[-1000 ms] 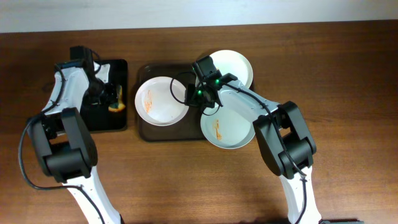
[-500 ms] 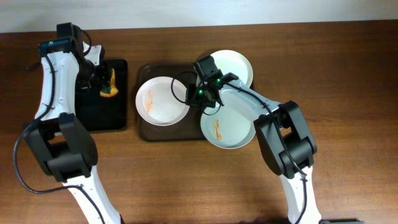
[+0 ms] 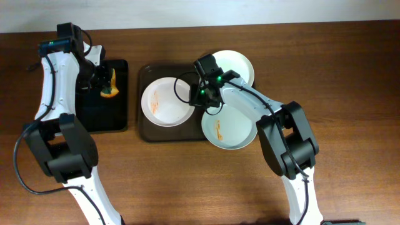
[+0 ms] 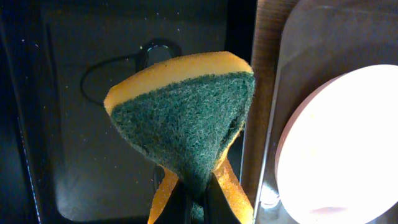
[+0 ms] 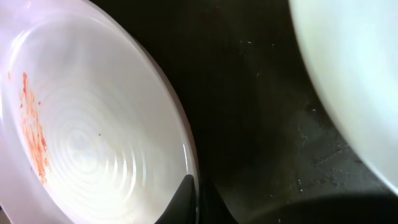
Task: Clean dirty plates on tray and stack at the side
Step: 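Grasp the green-yellow sponge with the left gripper and lift it, then scrub the left white plate with the sponge while right gripper holds rim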
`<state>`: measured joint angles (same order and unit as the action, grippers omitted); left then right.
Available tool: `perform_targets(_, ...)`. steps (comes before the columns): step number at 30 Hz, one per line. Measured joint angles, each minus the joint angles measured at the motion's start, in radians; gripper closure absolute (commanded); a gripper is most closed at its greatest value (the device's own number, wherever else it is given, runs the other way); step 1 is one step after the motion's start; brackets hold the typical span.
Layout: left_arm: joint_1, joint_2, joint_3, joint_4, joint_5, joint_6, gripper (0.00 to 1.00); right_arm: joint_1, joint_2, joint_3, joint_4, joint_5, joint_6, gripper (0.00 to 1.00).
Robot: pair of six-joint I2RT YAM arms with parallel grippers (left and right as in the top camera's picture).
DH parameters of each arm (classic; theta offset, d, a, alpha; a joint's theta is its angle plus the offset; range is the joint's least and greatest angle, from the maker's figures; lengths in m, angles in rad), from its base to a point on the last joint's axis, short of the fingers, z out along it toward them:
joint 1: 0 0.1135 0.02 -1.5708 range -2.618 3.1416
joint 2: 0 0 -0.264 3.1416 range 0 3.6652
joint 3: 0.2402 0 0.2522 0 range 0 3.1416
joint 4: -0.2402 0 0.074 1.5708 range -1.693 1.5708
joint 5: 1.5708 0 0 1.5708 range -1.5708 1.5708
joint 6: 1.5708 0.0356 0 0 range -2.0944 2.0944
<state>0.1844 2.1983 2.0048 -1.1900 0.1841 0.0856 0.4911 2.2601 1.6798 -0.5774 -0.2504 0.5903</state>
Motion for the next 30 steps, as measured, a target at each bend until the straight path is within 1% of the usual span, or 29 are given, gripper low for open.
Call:
perform_targets(4,-0.007,0.000,0.000,0.002,0.011,0.000,0.99,0.000,0.000,0.002,-0.003,0.006,-0.001,0.96)
perform_targets(9,-0.050,0.000,0.000,0.031,0.018,0.000,0.99,0.000,0.000,0.002,-0.003,0.006,-0.004,0.96)
perform_targets(14,-0.114,0.000,0.000,0.058,0.080,0.000,0.99,0.000,0.000,0.002,-0.003,0.006,-0.005,0.96)
perform_targets(18,-0.191,0.000,0.000,0.058,0.121,0.001,0.99,0.000,0.000,0.002,-0.003,0.006,-0.008,0.96)
perform_targets(20,-0.253,0.000,-0.044,0.072,0.127,0.003,0.99,0.000,0.000,0.002,-0.003,0.007,-0.008,0.96)
perform_targets(22,-0.286,0.000,-0.127,0.101,0.131,0.004,0.99,0.000,0.000,0.002,-0.003,0.007,-0.008,0.96)
perform_targets(26,-0.301,0.001,-0.288,0.183,0.131,0.004,0.99,0.000,0.000,0.003,-0.003,0.011,-0.011,0.96)
perform_targets(30,-0.301,0.001,-0.349,0.245,0.123,0.003,0.99,0.000,0.000,0.003,-0.003,0.013,-0.011,0.96)
